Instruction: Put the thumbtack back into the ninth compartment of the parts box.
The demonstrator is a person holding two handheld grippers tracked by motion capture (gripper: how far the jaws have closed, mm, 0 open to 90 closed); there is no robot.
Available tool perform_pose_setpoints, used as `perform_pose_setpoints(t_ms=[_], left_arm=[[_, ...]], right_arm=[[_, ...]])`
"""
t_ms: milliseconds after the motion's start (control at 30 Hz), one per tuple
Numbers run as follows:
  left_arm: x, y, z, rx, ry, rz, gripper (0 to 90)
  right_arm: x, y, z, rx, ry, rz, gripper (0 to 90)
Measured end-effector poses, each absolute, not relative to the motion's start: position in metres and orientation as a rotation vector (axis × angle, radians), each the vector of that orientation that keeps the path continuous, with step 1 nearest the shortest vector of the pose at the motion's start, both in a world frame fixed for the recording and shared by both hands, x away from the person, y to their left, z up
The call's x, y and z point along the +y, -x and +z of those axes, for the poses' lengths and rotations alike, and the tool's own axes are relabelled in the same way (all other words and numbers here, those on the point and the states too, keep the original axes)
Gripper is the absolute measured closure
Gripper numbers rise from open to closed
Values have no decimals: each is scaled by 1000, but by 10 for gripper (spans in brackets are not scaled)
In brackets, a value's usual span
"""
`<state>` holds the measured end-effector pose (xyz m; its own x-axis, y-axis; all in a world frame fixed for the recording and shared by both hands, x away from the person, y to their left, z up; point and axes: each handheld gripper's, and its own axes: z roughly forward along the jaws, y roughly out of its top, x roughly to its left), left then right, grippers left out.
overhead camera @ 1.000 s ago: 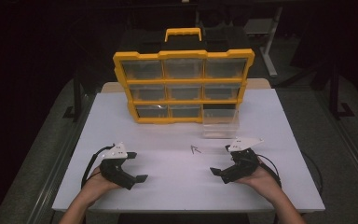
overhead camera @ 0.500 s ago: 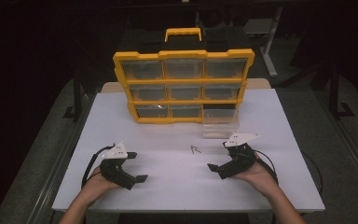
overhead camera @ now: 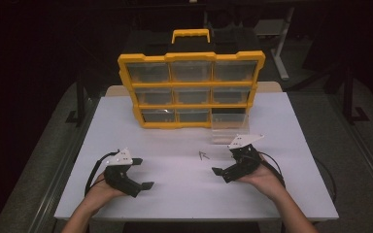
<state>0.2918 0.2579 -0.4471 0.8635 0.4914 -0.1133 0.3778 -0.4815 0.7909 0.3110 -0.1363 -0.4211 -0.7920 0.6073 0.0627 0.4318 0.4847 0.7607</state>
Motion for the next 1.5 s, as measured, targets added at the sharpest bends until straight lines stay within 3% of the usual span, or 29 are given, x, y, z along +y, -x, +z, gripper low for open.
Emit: perform_pose_setpoints(t_ms=[1000, 1500], left_arm=[[257, -291, -447, 617, -2133, 154, 1], [257, -291, -447, 612, -2130, 148, 2]], right_arm=[[-112, -331, -423, 2563, -901, 1144, 0], [-99, -338, -420, 2578, -873, 1129, 129]])
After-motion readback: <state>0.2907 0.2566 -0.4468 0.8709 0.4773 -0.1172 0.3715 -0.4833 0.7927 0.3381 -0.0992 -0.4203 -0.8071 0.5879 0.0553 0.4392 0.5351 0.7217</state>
